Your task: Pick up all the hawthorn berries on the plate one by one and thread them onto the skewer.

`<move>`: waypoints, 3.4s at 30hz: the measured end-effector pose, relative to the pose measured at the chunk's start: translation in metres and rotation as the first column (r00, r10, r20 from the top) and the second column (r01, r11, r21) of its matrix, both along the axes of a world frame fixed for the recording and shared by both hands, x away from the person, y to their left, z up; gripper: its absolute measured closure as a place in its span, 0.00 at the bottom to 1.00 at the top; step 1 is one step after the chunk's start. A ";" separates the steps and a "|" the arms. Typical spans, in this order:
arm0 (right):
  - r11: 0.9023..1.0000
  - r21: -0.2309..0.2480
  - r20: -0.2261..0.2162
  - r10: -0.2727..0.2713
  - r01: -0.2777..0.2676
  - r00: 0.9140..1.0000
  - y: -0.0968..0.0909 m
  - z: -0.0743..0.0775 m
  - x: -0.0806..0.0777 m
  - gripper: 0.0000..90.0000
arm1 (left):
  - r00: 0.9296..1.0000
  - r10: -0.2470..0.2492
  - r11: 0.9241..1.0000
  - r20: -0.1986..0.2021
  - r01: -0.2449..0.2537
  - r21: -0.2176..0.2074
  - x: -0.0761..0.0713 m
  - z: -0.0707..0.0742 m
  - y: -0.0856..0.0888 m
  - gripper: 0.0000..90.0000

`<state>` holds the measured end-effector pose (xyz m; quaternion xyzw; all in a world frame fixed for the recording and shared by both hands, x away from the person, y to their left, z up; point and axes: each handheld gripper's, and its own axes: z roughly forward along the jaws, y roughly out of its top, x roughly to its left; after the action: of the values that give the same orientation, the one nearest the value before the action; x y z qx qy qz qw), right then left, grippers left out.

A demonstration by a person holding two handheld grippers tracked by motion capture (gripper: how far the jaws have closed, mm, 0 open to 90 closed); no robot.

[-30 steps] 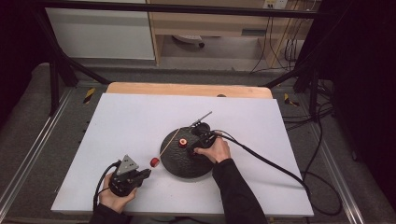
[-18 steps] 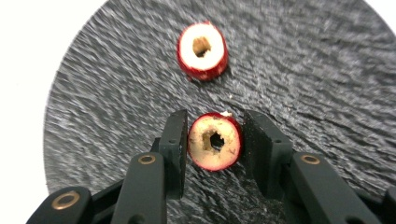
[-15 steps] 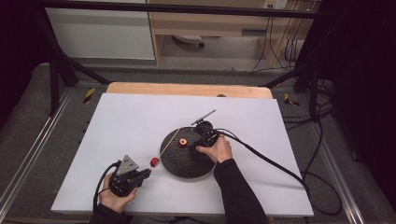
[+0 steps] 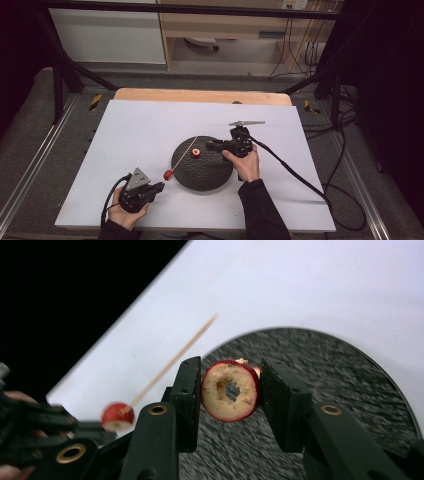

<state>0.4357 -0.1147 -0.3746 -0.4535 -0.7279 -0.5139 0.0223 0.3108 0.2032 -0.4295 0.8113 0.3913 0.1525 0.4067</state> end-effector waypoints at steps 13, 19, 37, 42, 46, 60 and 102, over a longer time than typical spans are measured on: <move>0.952 0.269 0.098 -0.176 0.145 0.979 -0.008 -0.015 -0.010 0.69 | 1.000 0.008 0.999 0.006 -0.008 -0.048 -0.008 0.002 -0.005 0.98; 0.918 0.351 0.112 -0.236 0.184 0.965 -0.004 -0.020 -0.009 0.69 | 1.000 0.004 0.997 0.016 -0.003 -0.071 -0.013 0.003 -0.008 0.99; 0.827 0.514 0.086 -0.315 0.229 0.945 0.008 -0.035 -0.005 0.69 | 1.000 -0.010 0.993 0.019 0.012 -0.114 -0.015 0.002 -0.016 0.99; 0.814 0.537 0.073 -0.309 0.223 0.948 0.010 -0.037 -0.006 0.69 | 1.000 -0.017 0.994 0.018 0.019 -0.112 -0.015 0.002 -0.017 0.99; 0.810 0.544 0.071 -0.305 0.219 0.950 0.010 -0.037 -0.006 0.69 | 1.000 -0.017 0.993 0.018 0.019 -0.113 -0.015 0.002 -0.018 0.99; 0.806 0.555 0.058 -0.283 0.205 0.957 0.013 -0.040 -0.010 0.69 | 1.000 0.003 0.991 0.015 -0.001 -0.134 -0.014 0.000 -0.023 0.99; 0.821 0.541 0.111 -0.286 0.184 0.952 0.015 -0.043 -0.014 0.70 | 0.997 0.047 0.983 0.060 -0.035 -0.180 -0.021 -0.004 -0.032 0.99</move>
<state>0.4221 -0.1002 -0.4171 -0.4663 -0.4970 -0.7317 0.0129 0.2897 0.1709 -0.4335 0.7580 0.4069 0.1510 0.4870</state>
